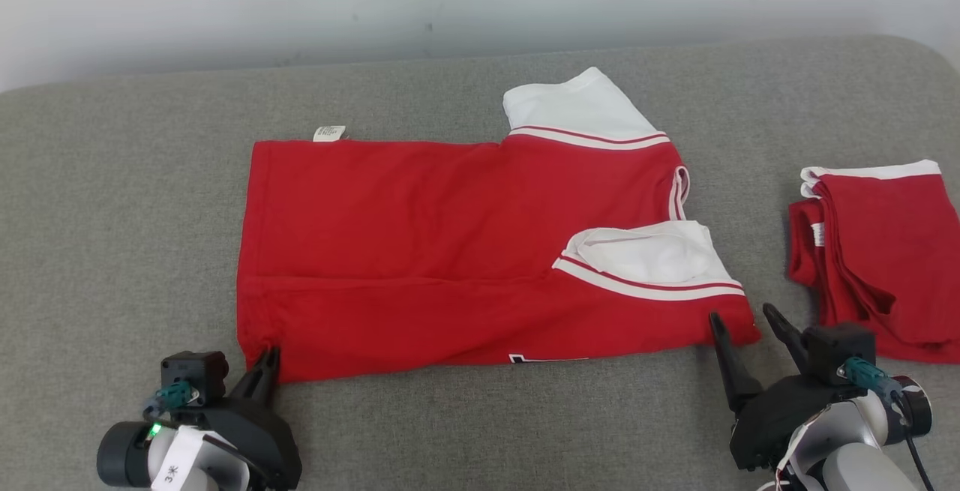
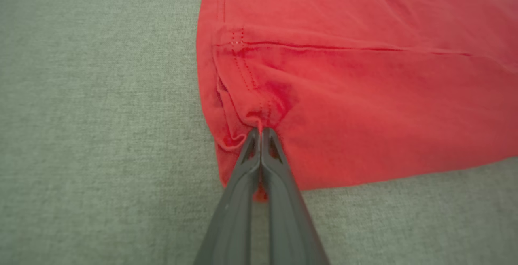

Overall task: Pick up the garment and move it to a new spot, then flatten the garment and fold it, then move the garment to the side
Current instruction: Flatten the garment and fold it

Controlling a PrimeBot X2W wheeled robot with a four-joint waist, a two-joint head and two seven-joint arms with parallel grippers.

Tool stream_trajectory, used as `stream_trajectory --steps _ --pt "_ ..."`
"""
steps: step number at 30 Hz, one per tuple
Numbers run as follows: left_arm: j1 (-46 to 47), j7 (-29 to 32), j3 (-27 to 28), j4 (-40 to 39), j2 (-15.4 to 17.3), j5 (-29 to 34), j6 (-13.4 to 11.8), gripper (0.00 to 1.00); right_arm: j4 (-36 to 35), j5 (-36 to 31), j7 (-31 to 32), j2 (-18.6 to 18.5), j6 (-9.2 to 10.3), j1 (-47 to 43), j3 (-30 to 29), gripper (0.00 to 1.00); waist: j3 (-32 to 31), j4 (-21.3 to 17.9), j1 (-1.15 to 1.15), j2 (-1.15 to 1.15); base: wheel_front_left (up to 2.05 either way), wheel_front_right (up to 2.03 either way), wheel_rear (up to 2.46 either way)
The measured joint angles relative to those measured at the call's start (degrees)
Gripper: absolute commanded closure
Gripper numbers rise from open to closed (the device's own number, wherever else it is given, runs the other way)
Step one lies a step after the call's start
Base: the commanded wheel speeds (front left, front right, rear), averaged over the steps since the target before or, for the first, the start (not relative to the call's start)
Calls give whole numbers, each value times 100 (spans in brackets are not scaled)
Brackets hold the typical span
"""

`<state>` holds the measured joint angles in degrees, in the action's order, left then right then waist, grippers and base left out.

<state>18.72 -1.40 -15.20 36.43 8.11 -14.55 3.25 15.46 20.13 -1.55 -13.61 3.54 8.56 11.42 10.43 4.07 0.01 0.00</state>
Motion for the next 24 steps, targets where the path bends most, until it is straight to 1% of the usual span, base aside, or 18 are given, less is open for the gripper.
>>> stream_trajectory --steps 1,11,16,18,19,20,21,22,23,24 --pt "16 -22 2 26 4 0 32 100 48 1 21 0 0 1 -3 0 12 14 0 0 0 0 0" --pt "120 -174 -7 151 -11 0 38 100 383 53 167 43 49 13 -49 0 135 29 -1 0 0 0 0" --pt "245 -268 -27 223 -70 0 40 100 546 104 220 110 49 175 -67 0 238 43 0 0 0 0 0" --pt "289 -275 -35 255 -77 0 83 100 590 105 258 111 49 248 -63 0 263 56 -1 0 0 0 0" --pt "303 -280 -35 272 -78 0 83 100 620 109 258 113 48 276 -66 16 270 63 -1 0 0 0 0" --pt "310 -318 -35 292 -79 0 86 100 641 124 258 116 47 294 -66 63 276 69 -1 0 0 0 0" --pt "321 -326 -36 310 -83 0 87 100 660 131 258 119 42 308 -64 82 280 73 -1 0 0 0 0" --pt "330 -335 -36 324 -83 0 88 100 672 131 258 123 41 326 -63 98 283 77 -1 0 0 0 0" --pt "347 -369 -38 361 -90 0 89 100 692 131 258 124 15 349 -59 100 283 82 -1 0 0 0 0" --pt "358 -371 -38 379 -91 0 90 100 699 132 258 124 -2 349 -48 100 280 83 -1 0 0 0 0"
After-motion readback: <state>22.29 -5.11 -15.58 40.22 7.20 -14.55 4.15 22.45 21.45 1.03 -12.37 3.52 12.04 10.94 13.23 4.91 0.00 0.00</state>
